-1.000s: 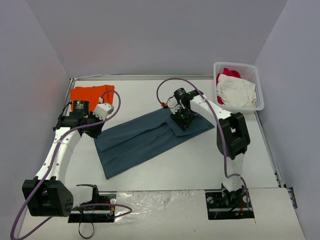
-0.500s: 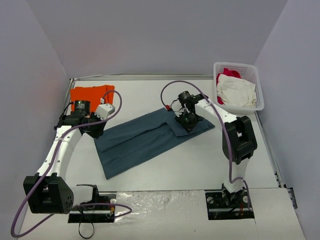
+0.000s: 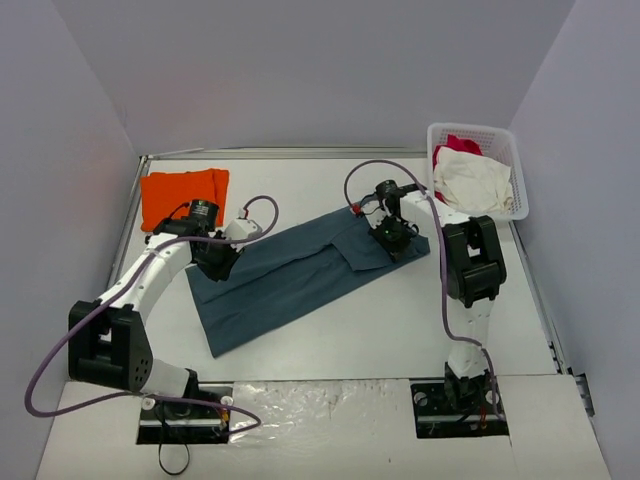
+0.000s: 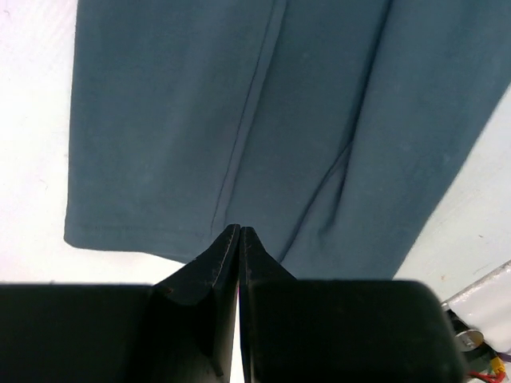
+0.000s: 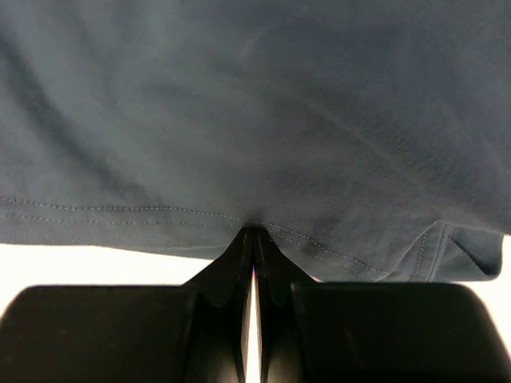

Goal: Fold and stack the t-shirts
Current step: Rotate the tshirt 90 degrees

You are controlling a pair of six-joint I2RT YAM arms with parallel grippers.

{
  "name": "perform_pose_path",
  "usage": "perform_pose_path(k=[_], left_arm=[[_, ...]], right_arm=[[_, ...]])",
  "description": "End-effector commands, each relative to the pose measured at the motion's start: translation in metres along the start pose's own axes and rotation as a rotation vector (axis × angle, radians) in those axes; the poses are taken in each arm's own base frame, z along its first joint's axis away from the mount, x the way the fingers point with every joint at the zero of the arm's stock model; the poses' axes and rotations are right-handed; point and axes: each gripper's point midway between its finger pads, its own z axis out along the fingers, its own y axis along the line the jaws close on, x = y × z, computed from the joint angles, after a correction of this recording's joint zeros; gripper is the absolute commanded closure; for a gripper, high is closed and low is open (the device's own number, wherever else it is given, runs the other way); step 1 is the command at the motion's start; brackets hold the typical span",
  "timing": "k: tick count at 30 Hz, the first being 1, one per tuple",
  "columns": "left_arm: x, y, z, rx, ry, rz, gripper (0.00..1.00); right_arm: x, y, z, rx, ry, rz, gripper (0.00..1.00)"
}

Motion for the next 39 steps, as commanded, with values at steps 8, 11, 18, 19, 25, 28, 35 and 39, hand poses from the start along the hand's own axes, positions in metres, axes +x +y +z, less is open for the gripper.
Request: perform_pose_path(k=[8, 11, 18, 19, 25, 28, 35, 39], left_arm=[[-0.012, 0.071, 0.034, -0.223, 0.086, 0.024, 0.98], [-0.009, 0.080, 0.051, -0.224, 0.125, 0.046, 0.98], [0.006, 0.072, 0.091, -0.076, 0.227, 0.083, 0.98], [0.008, 0.070, 0.093, -0.059, 0.231, 0.084, 0.98], [0.023, 0.045, 0.104, 0.033, 0.242, 0.084, 0.98], [0.023, 0.034, 0.106, 0.057, 0.234, 0.092, 0.98], [0.005, -0.021, 0.101, 0.202, 0.197, 0.135, 0.97], [0.004, -0.066, 0.101, 0.283, 0.232, 0.220, 0.98]], right_arm=[[-0.027, -0.030, 0.015, 0.043, 0.011, 0.067, 1.00], [-0.037, -0.036, 0.018, 0.051, 0.014, 0.073, 1.00], [-0.072, -0.058, 0.021, 0.087, -0.023, 0.076, 1.00], [-0.075, -0.063, 0.028, 0.097, -0.018, 0.081, 1.00], [-0.126, -0.101, 0.028, 0.157, -0.149, 0.163, 1.00], [-0.153, -0.120, 0.029, 0.180, -0.233, 0.214, 1.00], [-0.186, -0.149, 0.046, 0.207, -0.384, 0.354, 1.00], [-0.193, -0.146, 0.054, 0.181, -0.405, 0.378, 1.00]])
